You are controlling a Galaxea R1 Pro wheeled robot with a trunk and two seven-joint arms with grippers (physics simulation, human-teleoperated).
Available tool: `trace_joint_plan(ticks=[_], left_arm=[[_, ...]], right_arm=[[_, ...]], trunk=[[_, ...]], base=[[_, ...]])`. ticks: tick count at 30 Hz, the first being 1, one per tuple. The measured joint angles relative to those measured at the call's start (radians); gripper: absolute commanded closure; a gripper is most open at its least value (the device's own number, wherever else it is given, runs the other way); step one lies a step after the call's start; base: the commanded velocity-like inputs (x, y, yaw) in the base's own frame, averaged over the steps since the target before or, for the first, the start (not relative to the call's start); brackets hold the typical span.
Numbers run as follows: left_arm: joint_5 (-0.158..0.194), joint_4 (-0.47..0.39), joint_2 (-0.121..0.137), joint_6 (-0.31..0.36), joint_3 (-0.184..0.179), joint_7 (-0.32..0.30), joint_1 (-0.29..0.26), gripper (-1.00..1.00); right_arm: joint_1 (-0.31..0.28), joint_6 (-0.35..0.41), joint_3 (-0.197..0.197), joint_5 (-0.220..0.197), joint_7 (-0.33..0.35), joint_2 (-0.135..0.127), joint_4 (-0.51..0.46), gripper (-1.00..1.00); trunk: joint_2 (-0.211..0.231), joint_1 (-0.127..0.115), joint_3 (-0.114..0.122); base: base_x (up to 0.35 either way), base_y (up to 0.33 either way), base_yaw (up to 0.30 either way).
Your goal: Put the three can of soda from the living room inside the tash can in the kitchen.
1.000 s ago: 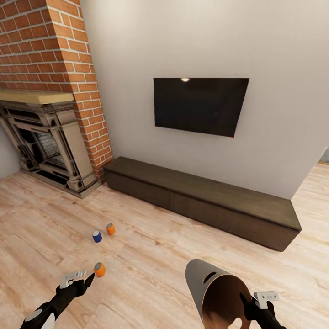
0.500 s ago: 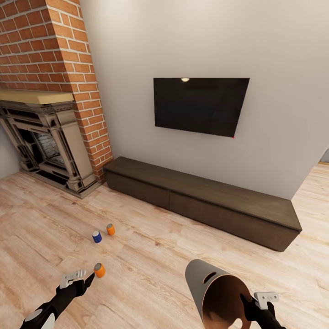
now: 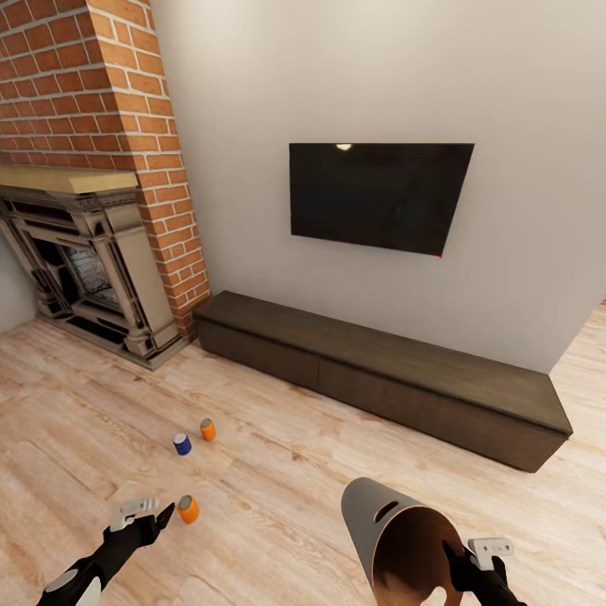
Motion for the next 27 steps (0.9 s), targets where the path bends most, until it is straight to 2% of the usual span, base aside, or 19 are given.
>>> trace_joint_plan(ticks=[19,21,22,23,25,26,27], left_arm=[[-0.001,0.001,0.0,0.002,0.0,0.002,0.0,-1.0],[-0.002,0.019,0.0,0.019,-0.002,0.022,-0.001,-1.0],[-0.002,0.029,0.003,0.053,-0.003,0.043,-0.004,-1.0],[-0.001,0.038,0.006,0.171,-0.004,0.084,-0.035,-1.0],[-0.003,0.052,0.009,0.317,-0.005,0.135,-0.115,-1.0],[-0.009,0.075,0.009,0.471,-0.006,0.198,-0.199,-1.0],[-0.007,0.085,0.007,0.575,-0.008,0.232,-0.296,-1.0]], right_arm=[[0.0,0.0,0.0,0.0,0.001,0.009,0.0,1.0],[0.0,0.0,0.0,0.0,0.0,0.009,0.001,1.0],[0.0,0.0,0.0,0.0,0.001,0.009,0.002,1.0],[0.0,0.0,0.0,0.0,0.0,0.009,0.008,1.0],[0.0,0.0,0.003,0.004,0.002,0.009,0.015,1.0],[0.0,0.0,0.002,0.003,0.002,0.011,0.018,1.0],[0.0,0.0,0.002,0.004,0.002,0.013,0.019,1.0]], trunk=[[0.0,0.0,0.0],[0.0,0.0,0.0],[0.0,0.0,0.0],[0.0,0.0,0.0],[0.0,0.0,0.0],[0.0,0.0,0.0],[0.0,0.0,0.0]], base=[[0.259,0.217,0.0],[0.276,0.214,0.0],[0.277,0.212,0.0],[0.277,0.208,0.0],[0.277,0.204,0.0],[0.277,0.199,0.0],[0.277,0.198,0.0]])
